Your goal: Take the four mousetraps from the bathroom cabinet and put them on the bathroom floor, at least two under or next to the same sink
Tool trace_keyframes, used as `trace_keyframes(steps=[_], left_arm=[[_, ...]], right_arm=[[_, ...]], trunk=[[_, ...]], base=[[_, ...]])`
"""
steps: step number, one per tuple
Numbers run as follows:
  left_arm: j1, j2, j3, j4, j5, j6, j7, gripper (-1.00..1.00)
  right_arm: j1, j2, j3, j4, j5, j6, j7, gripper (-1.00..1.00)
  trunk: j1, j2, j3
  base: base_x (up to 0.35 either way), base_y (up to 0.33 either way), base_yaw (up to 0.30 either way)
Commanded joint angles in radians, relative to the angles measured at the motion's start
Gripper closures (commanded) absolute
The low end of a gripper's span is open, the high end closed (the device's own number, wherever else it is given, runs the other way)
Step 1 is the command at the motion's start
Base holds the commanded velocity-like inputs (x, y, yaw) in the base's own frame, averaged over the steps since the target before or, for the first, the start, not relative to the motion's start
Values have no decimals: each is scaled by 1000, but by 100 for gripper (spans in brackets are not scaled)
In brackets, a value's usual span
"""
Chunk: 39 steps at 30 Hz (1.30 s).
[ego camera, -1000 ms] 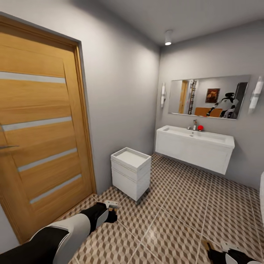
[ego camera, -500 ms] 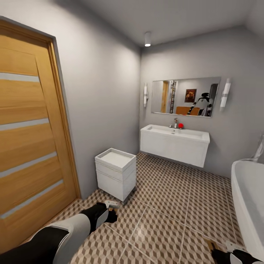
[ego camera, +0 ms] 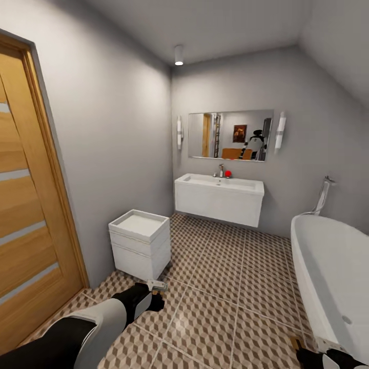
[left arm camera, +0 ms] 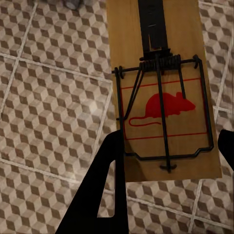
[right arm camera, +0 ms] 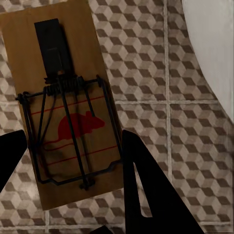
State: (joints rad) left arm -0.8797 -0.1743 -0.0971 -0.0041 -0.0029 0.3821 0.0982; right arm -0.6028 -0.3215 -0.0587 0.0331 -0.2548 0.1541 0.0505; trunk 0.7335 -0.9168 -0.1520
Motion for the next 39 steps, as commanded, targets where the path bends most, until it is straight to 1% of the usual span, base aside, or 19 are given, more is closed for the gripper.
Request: trace_keyframes(steps=[1,9,15,18,20,23,26,39], left_arm=[[-1,0,-7,-1,0,4,2,100],[-1,0,-7,-1,0,5,2,100],[-1,0,-7,-1,0,5,5,100],[-1,0,-7,-1,0,4,8,100],[-1,0,-7,-1,0,4,8,100],[-1,0,-7,-1,0,3,7,100],[-1,0,-7,-1,0,3,7,100],[-1,0,-6,-1,0,2,3,100]], right_arm=[[-2,0,-5,2,-3,1,3,100],[-2,1,-5,2,-3,1,2,100],[-2,16,-4,2,0,-4,-8,100],[-2,19,-4,1,2,-7,-9,100],[-2,26,-3,1,5,-9,-9,100],[-2,39,-2,0,8,-11,-9,100],[-2,45,1,0,9,-12,-9,100],[-2,47,3,-1,20,-12,-5,100]], trunk=[[0,-1,-2],[0,-1,-2],[0,-1,-2],[0,-1,-2],[0,-1,-2],[0,-1,-2],[0,-1,-2],[0,-1,-2]], base=[[0,0,-297],[0,0,-297],[0,0,-239],[9,0,-69],[112,0,-28],[230,0,-12],[286,0,-5],[294,0,-1]])
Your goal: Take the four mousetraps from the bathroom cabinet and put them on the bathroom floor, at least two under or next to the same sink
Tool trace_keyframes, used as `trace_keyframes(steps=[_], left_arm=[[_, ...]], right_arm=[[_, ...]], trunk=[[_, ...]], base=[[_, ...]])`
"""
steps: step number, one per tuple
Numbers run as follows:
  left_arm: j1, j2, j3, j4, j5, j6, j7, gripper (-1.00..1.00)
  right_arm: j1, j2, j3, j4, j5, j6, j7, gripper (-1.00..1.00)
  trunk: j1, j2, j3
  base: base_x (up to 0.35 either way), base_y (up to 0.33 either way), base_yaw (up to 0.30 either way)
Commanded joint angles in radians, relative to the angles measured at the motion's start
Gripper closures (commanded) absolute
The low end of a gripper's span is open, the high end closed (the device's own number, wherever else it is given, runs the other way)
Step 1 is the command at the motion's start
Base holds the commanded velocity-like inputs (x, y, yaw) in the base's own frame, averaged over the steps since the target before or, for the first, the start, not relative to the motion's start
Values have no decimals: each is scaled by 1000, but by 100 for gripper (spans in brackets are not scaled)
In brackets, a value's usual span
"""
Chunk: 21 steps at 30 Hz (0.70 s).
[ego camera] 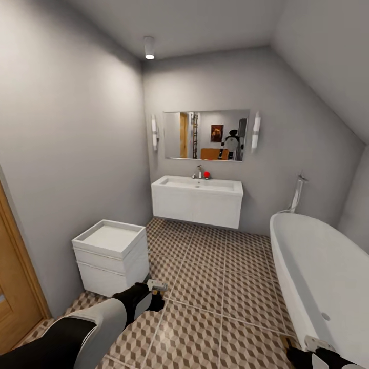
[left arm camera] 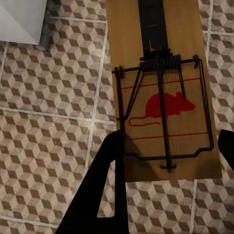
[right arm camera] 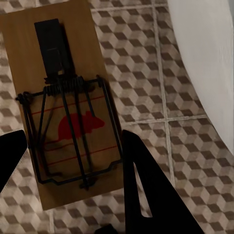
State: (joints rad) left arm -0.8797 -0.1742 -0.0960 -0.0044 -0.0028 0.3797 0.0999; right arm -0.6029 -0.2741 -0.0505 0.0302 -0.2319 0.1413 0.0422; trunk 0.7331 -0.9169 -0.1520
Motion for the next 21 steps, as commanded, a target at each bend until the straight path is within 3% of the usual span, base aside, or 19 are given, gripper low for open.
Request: trace_keyframes(steps=[1,21], left_arm=[[-1,0,-8,-1,0,4,2,100],[-1,0,-7,0,0,4,1,100]], right_arm=[[-2,0,-5,2,-3,1,4,100],[-2,1,-5,2,-3,0,0,100]], trunk=[[1,-1,-1],[1,-1,-1]], base=[[113,0,0],[8,0,0]])
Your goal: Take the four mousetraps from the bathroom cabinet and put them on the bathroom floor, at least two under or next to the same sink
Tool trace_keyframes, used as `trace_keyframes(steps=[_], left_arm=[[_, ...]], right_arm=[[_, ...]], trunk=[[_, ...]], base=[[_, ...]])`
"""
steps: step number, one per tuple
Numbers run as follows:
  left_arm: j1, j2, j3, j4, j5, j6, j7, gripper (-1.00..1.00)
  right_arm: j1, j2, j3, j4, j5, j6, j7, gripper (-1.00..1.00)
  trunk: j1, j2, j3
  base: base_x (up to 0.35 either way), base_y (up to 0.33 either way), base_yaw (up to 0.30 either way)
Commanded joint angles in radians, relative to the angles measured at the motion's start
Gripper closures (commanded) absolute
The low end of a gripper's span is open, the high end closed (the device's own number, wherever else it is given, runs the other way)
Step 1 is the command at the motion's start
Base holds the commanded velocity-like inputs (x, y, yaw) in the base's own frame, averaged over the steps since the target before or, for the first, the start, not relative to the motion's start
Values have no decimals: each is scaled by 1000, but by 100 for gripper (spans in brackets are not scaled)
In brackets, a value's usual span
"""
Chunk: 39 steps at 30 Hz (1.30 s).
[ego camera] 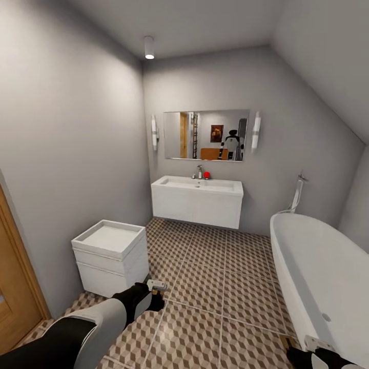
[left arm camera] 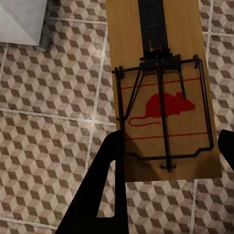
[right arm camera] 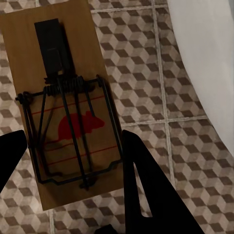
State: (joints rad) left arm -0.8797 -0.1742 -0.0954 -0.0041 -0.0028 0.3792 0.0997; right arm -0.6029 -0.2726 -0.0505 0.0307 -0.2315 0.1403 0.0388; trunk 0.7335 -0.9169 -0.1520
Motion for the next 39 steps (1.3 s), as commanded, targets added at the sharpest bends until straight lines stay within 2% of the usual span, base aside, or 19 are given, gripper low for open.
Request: trace_keyframes(steps=[1,7,22,39], left_arm=[[-1,0,-7,0,0,4,2,100],[-1,0,-8,0,0,4,2,100],[-1,0,-9,0,-1,4,2,100],[-1,0,-9,0,-1,9,2,100]], right_arm=[[-1,0,-5,2,-3,1,3,100],[-1,0,-5,3,-3,3,3,100],[-1,11,-5,3,-4,11,2,100],[-1,14,-5,3,-3,5,-1,100]], trunk=[[0,-1,-2],[0,-1,-2],[0,-1,-2],[0,-1,-2]], base=[[0,0,0],[0,0,-93],[12,8,-227],[263,192,-25]])
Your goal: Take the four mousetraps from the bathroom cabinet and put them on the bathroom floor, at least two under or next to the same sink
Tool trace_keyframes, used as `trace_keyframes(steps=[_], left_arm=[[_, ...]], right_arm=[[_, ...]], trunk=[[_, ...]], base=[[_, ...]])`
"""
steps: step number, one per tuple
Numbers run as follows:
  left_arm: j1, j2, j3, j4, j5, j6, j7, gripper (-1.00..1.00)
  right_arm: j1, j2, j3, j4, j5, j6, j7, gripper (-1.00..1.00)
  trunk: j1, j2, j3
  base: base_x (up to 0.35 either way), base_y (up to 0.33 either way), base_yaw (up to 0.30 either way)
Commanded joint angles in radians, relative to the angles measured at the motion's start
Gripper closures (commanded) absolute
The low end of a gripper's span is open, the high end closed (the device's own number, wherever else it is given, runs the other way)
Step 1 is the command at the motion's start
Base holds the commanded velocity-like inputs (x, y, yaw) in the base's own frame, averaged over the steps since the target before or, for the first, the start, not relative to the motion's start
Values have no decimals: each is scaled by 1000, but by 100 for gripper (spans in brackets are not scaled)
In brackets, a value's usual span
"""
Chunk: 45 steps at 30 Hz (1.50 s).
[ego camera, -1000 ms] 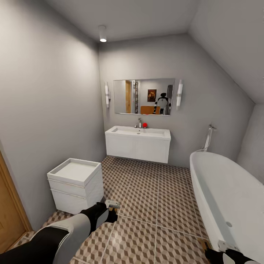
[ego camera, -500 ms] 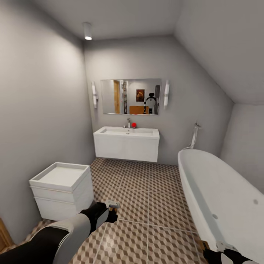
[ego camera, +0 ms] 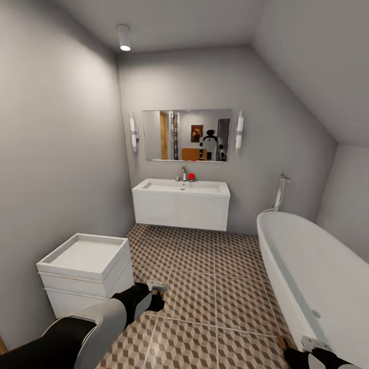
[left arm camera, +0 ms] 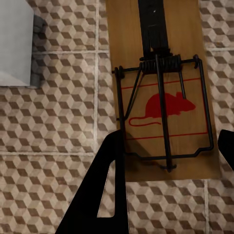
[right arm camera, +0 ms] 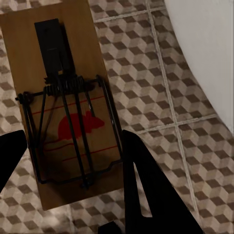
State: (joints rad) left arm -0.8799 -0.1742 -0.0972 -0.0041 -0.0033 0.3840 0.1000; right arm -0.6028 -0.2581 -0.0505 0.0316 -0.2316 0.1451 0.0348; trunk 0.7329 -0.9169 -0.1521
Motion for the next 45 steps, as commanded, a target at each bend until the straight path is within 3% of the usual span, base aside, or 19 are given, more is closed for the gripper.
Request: trace_keyframes(steps=[1,12,23,45], left_arm=[[-1,0,-7,-1,-1,4,1,100],[-1,0,-7,-1,-1,0,1,100],[-1,0,-7,-1,0,-35,1,100],[-1,0,-6,-1,4,-27,6,100]], right_arm=[[-2,0,-5,2,-3,0,3,100],[-2,-1,-5,2,-4,-1,3,100],[-1,-3,-5,2,-5,0,2,100],[-2,-3,-5,2,-5,1,2,100]], trunk=[[1,-1,-1],[1,-1,-1],[1,-1,-1],[1,-1,-1]], base=[[305,169,0],[286,110,-97],[37,8,-213],[269,0,-14]])
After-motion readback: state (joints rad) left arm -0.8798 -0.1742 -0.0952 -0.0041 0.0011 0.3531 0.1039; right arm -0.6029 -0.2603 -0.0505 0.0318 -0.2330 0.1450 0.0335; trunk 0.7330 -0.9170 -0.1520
